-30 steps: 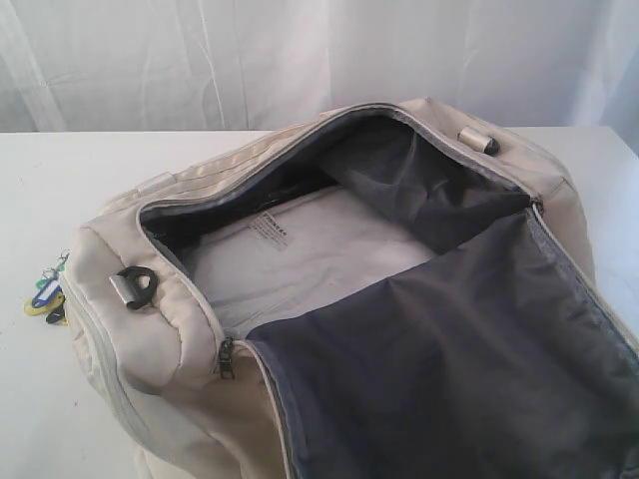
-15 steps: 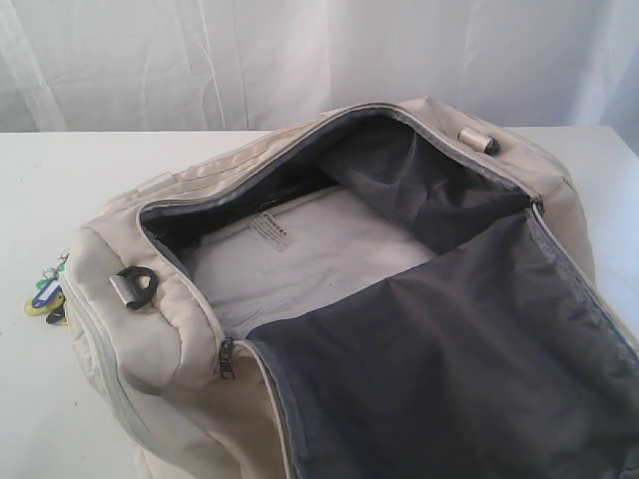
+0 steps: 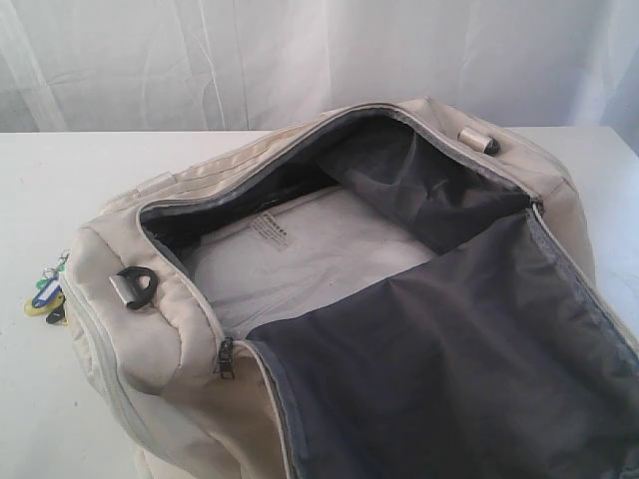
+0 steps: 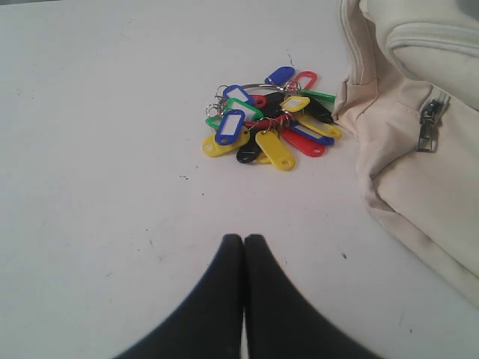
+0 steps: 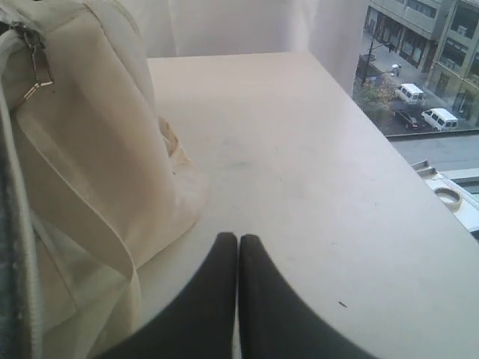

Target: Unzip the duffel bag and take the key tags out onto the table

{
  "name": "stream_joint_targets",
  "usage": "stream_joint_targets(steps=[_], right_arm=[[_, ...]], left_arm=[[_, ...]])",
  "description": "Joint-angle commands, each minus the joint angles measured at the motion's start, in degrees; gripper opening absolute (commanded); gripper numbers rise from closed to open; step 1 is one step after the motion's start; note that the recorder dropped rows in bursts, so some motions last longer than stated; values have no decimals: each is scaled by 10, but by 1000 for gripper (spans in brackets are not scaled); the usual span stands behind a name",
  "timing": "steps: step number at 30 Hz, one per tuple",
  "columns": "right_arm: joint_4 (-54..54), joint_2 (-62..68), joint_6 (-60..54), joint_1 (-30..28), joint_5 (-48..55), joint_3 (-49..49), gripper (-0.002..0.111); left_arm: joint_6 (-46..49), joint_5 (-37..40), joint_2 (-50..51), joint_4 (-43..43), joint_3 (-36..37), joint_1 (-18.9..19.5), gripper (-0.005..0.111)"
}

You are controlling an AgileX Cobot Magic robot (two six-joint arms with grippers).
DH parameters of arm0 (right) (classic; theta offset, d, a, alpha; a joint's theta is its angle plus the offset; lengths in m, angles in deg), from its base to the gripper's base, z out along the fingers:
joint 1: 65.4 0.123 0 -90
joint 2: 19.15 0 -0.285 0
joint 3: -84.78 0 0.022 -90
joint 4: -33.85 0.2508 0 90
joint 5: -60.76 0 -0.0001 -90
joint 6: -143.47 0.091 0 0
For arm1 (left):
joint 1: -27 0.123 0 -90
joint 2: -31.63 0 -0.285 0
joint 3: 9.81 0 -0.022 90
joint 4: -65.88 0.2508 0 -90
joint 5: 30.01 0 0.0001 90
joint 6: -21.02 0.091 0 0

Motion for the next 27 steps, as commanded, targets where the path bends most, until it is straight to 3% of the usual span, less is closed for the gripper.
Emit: stream_joint_targets(steps=[1, 9, 27], right_arm=[[-4, -3, 3, 2, -3, 2, 1], [-2, -3, 3, 61, -4, 2, 1], [-2, -3, 3, 60, -4, 2, 1]], left_arm=[[-1, -1, -3, -2, 3, 1, 0], [-1, -1, -3, -2, 3, 1, 0], [-1, -1, -3, -2, 3, 1, 0]])
